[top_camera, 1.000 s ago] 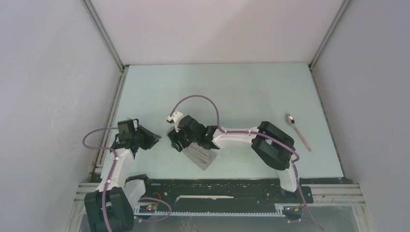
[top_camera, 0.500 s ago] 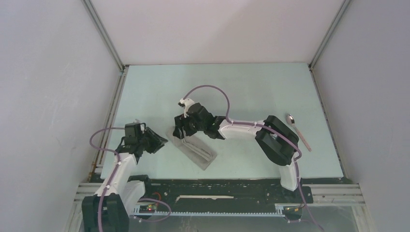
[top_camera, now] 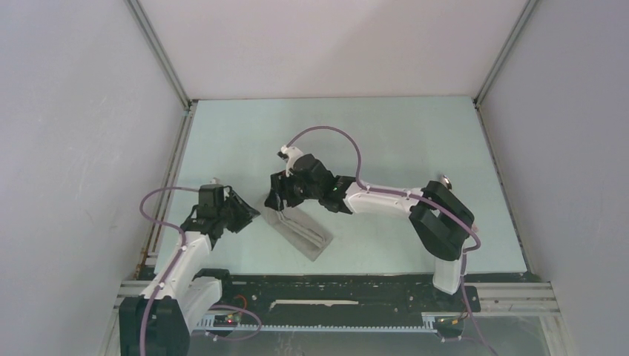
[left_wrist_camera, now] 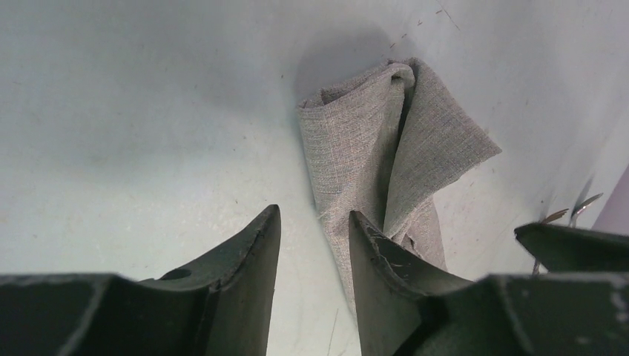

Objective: Fold the napkin into a case and place the utensils inside

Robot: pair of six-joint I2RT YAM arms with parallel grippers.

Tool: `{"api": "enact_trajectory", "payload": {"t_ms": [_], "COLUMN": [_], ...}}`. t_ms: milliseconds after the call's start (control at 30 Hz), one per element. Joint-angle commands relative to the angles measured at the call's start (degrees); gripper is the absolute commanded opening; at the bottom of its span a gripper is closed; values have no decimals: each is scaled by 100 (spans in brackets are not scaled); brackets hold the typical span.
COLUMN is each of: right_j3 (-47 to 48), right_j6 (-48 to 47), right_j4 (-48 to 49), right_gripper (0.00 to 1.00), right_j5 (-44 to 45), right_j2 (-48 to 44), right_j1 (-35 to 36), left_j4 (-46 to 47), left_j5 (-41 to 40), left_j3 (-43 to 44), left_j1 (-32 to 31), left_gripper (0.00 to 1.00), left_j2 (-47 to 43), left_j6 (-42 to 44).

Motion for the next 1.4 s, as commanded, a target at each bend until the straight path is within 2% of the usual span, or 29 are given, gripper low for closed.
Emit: {"api": "enact_trajectory", "payload": {"t_ms": [0,400,533,867,1133,1367], "right_j3": [-16,281,284,402,537,537], "right_j6": [361,496,553,497,493,513], "right_j4": [-78,328,491,519,536,573], "right_gripper": [70,68,63,59,46,34], "right_j5": [101,-654,-827,-811,-857,-832], "right_j2": [71,801,900,1192,1344,1348], "right_j1": [-326,-580,-572,-514,-483,-462], "left_j4": [5,-6,-43,-99,-195,-487], "left_j5": [-121,-126,-136,-298,-494,-1264], "left_j3": [256,340,442,606,713,1120], "left_j1": [-59,-122,-182,-409,-547,-1105], "left_gripper": [48,50,48,44,38,44], "left_j2": [30,78,122,182,189,545], "left_j6": [156,191,245,228,306,414]}}
